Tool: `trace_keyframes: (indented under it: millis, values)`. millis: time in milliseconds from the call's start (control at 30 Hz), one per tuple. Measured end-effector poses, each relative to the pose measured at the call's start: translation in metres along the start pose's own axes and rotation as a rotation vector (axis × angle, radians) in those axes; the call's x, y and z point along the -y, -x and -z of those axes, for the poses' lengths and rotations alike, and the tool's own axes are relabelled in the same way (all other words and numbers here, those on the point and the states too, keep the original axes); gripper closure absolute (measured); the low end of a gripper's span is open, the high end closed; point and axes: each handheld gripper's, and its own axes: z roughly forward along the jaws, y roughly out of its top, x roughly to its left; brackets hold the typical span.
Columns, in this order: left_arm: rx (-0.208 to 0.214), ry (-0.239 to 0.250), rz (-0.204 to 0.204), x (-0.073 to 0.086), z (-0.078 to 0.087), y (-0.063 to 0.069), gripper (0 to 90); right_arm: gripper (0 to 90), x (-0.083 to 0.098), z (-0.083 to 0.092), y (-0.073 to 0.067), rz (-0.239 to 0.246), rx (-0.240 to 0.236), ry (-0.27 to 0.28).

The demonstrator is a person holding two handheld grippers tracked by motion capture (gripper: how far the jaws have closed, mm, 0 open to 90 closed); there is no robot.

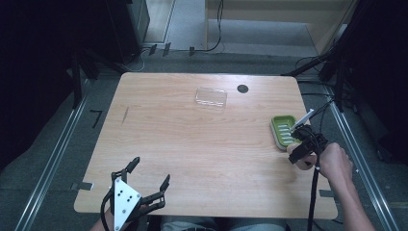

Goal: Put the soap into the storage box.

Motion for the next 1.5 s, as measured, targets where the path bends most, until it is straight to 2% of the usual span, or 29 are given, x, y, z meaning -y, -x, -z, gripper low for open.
trace_keyframes:
  millis: [533,1500]
  values:
    - [-0.001,0.000,0.001,0.000,0.000,0.000,9.9,33.6,-0.014,0.001,0.009,-0.039,-0.009,-0.006]
    - [-0.002,0.000,0.005,0.000,0.000,0.000,9.9,33.7,-0.048,0.005,0.025,-0.076,-0.019,0.018]
